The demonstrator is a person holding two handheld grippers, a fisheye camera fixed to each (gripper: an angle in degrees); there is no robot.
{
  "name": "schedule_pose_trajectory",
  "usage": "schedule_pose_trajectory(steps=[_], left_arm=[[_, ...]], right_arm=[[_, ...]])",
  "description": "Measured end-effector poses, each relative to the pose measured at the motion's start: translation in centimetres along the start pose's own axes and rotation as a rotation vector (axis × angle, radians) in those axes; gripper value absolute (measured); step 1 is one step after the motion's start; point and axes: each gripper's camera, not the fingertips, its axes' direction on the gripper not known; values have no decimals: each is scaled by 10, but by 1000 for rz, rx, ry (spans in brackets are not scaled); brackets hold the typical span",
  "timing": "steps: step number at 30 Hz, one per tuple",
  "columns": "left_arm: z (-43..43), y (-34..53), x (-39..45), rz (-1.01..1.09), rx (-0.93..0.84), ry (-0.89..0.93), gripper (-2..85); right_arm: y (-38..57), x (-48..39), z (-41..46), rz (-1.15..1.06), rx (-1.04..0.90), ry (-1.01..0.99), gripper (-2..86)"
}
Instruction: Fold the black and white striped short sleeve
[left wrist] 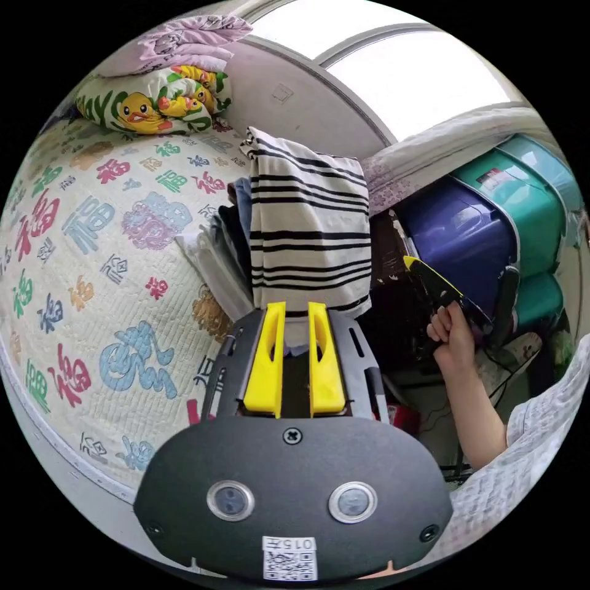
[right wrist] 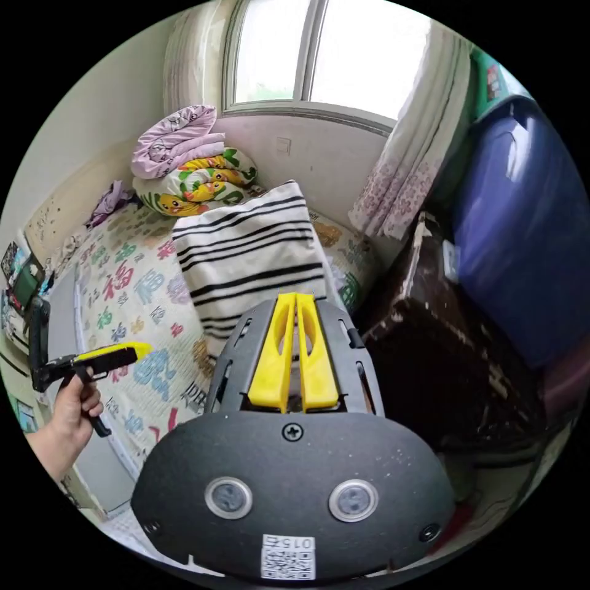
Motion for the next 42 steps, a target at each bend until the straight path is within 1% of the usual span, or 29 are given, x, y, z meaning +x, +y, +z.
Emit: schedule_pose_trajectory(steps=[1, 3, 7, 9, 11, 12, 13, 15, 17, 19, 21, 23, 24, 25, 26, 28, 30, 31, 36, 39, 42], left_arm=[[-13, 15, 5, 32, 21, -64, 63], [-32, 36, 12, 80, 49, -132, 62], [-60, 75, 22, 185, 139, -230, 57], [-58, 82, 22, 245, 133, -259, 39], [-47, 81, 16, 319, 88, -246, 26], [-41, 74, 8, 306, 53, -198, 26], [-35, 66, 0, 272, 63, -133, 30], [-23, 51, -5, 275, 84, -59, 48], [-5, 34, -3, 277, 71, -62, 63], [29, 17, 10, 351, 67, -128, 80], [58, 6, 17, 352, 89, -149, 84], [83, -6, 23, 340, 99, -90, 84], [97, -14, 28, 327, 115, -30, 84], [107, -20, 34, 327, 154, 7, 85], [112, -21, 38, 335, 176, 13, 85], [132, -27, 56, 398, 230, -37, 90], [150, -30, 64, 431, 217, -71, 94], [164, -33, 65, 434, 182, -82, 96], [206, -42, 54, 361, 47, -100, 85], [210, -44, 50, 343, 45, -102, 69], [200, -47, 43, 326, 47, -83, 71]], right_arm=[[23, -3, -10, 4, -17, -10, -7], [58, -8, -23, 10, -47, -1, -7], [131, -17, -37, 42, -94, 17, -9], [150, -16, -34, 71, -118, -10, -9], [160, -12, -30, 94, -125, -53, -9], [164, -8, -26, 100, -105, -81, -9], [165, -4, -21, 96, -81, -103, -9], [163, 5, -12, 84, -49, -121, -9], [163, 18, 0, 92, -24, -150, -10], [165, 41, 22, 129, 2, -230, -10], [170, 58, 43, 134, 4, -305, -10], [176, 75, 62, 141, -22, -364, -9], [183, 85, 73, 165, -36, -396, -9], [192, 94, 82, 187, -36, -434, -8], [196, 98, 85, 193, -32, -458, -8], [215, 104, 97, 187, -43, -536, -7], [226, 104, 105, 172, -94, -545, -6], [232, 105, 109, 152, -134, -544, -6], [245, 122, 114, 141, -198, -537, -6], [240, 134, 119, 166, -223, -542, -6], [224, 140, 118, 155, -200, -515, -5]])
